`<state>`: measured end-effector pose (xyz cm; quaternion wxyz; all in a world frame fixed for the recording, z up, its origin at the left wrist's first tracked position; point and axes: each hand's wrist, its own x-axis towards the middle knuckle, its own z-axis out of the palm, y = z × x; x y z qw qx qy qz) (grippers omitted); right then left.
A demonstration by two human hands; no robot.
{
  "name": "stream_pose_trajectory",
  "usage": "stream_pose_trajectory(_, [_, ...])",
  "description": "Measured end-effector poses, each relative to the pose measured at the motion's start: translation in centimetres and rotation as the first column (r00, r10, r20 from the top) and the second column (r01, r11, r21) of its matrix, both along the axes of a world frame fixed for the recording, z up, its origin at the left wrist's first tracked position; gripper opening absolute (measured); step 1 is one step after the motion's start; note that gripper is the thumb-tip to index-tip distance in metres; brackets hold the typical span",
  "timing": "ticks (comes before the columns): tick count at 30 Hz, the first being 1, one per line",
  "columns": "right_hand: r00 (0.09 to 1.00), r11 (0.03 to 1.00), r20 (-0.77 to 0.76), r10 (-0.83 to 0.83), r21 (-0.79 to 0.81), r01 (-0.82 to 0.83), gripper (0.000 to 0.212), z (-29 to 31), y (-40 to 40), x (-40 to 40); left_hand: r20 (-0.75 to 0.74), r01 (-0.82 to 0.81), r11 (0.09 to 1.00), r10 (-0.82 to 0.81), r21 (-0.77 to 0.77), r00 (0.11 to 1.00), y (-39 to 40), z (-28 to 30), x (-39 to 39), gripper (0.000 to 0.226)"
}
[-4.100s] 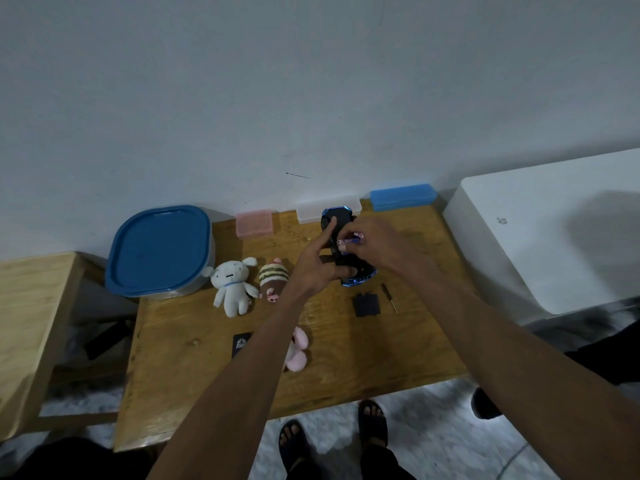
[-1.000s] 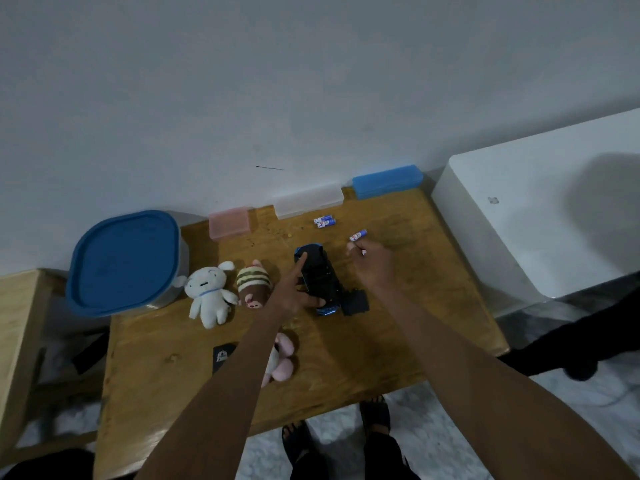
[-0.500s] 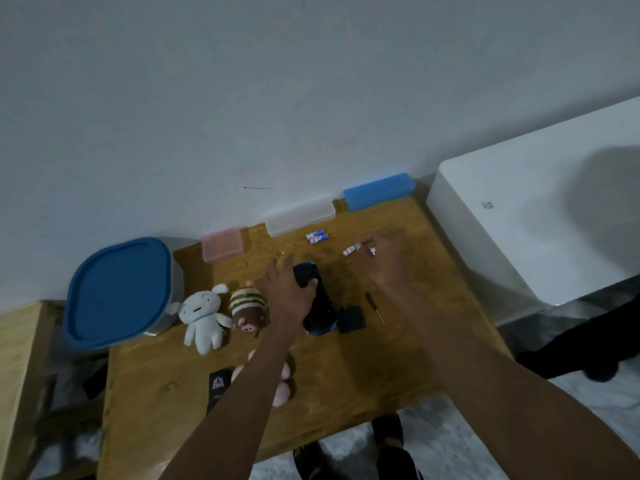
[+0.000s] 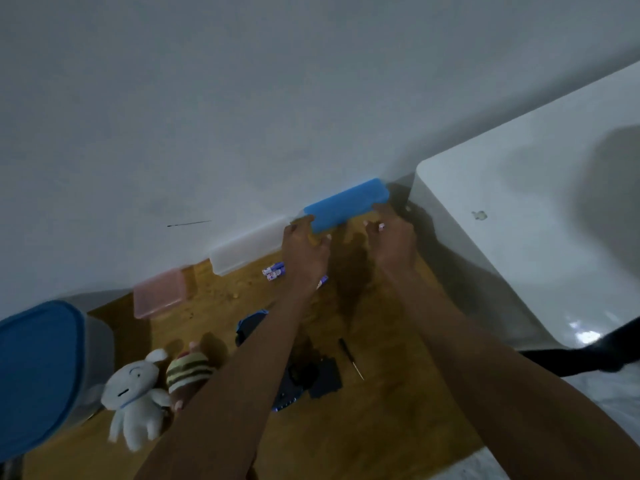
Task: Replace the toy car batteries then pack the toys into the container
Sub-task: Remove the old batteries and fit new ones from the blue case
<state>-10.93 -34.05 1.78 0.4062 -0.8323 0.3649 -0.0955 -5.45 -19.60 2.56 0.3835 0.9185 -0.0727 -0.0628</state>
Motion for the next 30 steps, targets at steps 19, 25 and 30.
stream_pose_trajectory(19, [0.988, 0.994, 0.146, 0.044, 0.088, -0.057, 0.047, -4.2, -4.8, 4.6, 0.096, -0.131, 0.99, 0.134, -0.044, 0.986, -4.1, -5.2, 2.8, 0.059])
stream_pose_trajectory(25, [0.98, 1.0, 0.2, -0.006, 0.0, 0.006, 0.047, -2.7, -4.2, 5.5, 0.066, -0.139, 0.986, 0.145, -0.089, 0.987, -4.1, -5.1, 2.5, 0.079])
stream_pose_trajectory(30, [0.979, 0.997, 0.203, -0.021, -0.064, 0.035, 0.053, -2.0, -4.2, 7.4, 0.065, -0.153, 0.981, 0.162, -0.121, 0.985, -4.1, -5.0, 1.9, 0.085])
